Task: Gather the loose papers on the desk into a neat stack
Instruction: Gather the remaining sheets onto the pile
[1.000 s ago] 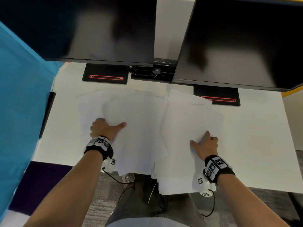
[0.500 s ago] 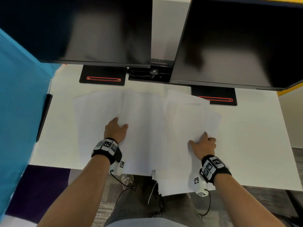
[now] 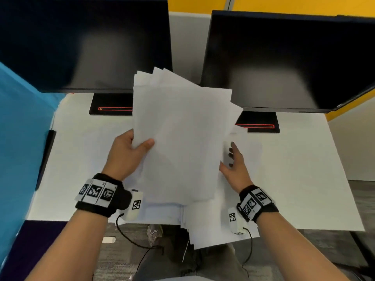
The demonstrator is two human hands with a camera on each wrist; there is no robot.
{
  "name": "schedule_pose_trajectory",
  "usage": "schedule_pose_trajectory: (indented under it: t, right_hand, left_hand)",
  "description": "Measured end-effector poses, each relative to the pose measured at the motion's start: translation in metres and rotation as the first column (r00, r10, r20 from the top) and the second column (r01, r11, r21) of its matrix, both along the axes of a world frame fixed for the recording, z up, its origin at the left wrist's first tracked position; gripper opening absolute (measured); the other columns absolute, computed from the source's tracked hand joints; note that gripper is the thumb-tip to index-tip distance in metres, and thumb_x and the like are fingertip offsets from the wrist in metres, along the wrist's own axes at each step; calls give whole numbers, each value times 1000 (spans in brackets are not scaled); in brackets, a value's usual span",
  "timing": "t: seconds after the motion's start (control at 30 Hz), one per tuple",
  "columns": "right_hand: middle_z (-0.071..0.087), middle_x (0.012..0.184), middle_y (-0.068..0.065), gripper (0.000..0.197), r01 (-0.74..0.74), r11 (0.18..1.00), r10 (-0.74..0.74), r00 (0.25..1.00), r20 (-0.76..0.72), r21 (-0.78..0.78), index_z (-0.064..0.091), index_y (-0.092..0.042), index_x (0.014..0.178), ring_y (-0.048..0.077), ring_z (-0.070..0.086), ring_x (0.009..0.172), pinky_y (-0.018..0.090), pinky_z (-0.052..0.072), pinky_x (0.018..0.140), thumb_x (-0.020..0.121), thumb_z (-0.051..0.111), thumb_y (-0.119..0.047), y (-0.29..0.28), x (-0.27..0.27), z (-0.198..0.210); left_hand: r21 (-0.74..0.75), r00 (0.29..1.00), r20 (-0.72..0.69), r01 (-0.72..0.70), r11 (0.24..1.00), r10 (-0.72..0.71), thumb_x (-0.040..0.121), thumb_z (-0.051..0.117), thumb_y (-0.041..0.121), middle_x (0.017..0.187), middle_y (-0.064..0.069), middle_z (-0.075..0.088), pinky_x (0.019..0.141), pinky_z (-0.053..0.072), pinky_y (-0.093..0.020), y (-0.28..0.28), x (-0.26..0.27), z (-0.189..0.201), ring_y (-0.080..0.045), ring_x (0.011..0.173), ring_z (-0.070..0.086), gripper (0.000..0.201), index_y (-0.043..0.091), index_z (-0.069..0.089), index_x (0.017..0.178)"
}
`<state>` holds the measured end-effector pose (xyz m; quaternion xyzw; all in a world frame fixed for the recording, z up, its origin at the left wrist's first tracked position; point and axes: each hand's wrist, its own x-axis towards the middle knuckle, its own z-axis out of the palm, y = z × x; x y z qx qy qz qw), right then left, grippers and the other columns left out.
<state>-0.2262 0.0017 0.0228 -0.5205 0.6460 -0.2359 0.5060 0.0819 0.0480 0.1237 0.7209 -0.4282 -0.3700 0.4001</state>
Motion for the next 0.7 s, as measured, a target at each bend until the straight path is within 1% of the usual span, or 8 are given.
schedule_pose_trajectory:
  t: [0.1, 0.2, 0.27, 0.33, 0.43, 0.53, 0.63, 0.7]
  right_hand:
    - [58, 140, 1, 63, -45, 992, 4, 943, 334, 115, 45, -29, 142, 20, 56, 127, 47, 43, 108, 88, 57, -60, -2, 7, 8]
    - [65, 130, -1, 64, 83, 977, -153, 915, 373, 197, 58, -30, 127, 14, 61, 120, 38, 44, 105, 86, 38, -74, -1, -2, 5]
    - [62, 133, -5, 70, 62, 958, -142, 951, 273, 282, 54, -30, 131, 10, 59, 118, 37, 43, 106, 78, 57, -75, 2, -7, -4]
    - [62, 125, -7, 69, 14, 983, -22, 999, 42, 183, 50, -22, 132, 13, 61, 110, 35, 46, 99, 75, 78, -49, 6, -14, -23]
    - [61, 110, -3, 54, 108, 992, -96, 983, -154, 72, 49, -16, 134, 19, 60, 101, 34, 48, 95, 84, 71, -20, -2, -23, -33]
    - [63, 111, 9, 49, 301, 953, -286, 901, -326, -5, 49, -16, 135, 29, 60, 108, 39, 48, 98, 89, 63, -23, -26, -39, -38]
    - [41, 137, 19, 64, 334, 936, -207, 775, -597, 109, 40, -8, 141, 40, 42, 126, 48, 40, 102, 90, 57, -43, -45, -40, -43]
    - [32, 139, 19, 67, 255, 955, -113, 785, -609, 152, 37, -4, 141, 40, 38, 127, 48, 41, 101, 91, 52, -47, -53, -26, -42]
  left_hand:
    - [124, 999, 8, 42, 991, -44, 89, 70, 28, 107, 4, 70, 82, 51, -26, -3, -22, -40, -15, 95, 68, 30, 16, 66, 116]
    - [278, 988, 131, 37, 960, -77, 86, 68, 43, 123, -2, 66, 97, 47, -32, 0, -45, -88, -22, 110, 62, 49, 13, 61, 125]
    - [313, 996, 90, -14, 950, -15, 87, 68, 39, 122, -4, 66, 94, 46, -29, 3, -64, -105, -22, 107, 62, 48, 13, 58, 126]
    - [332, 998, 51, -56, 942, 42, 87, 70, 34, 114, 0, 67, 82, 44, -21, 6, -81, -118, -15, 93, 61, 44, 15, 56, 124]
    - [334, 994, 59, -107, 936, 93, 87, 69, 32, 106, 4, 67, 66, 41, -9, -2, -87, -125, -6, 79, 59, 43, 19, 53, 125]
    - [350, 983, 158, -143, 926, 92, 85, 66, 42, 120, -3, 62, 85, 50, -25, -23, -72, -137, -16, 99, 62, 51, 19, 52, 129]
    - [460, 972, 237, -113, 881, 1, 86, 58, 51, 134, -9, 49, 100, 47, -39, -43, -72, -145, -28, 116, 57, 62, 17, 46, 137]
    - [473, 975, 212, -49, 880, -59, 92, 52, 44, 137, -9, 44, 99, 47, -41, -52, -84, -148, -30, 117, 56, 56, 16, 41, 139]
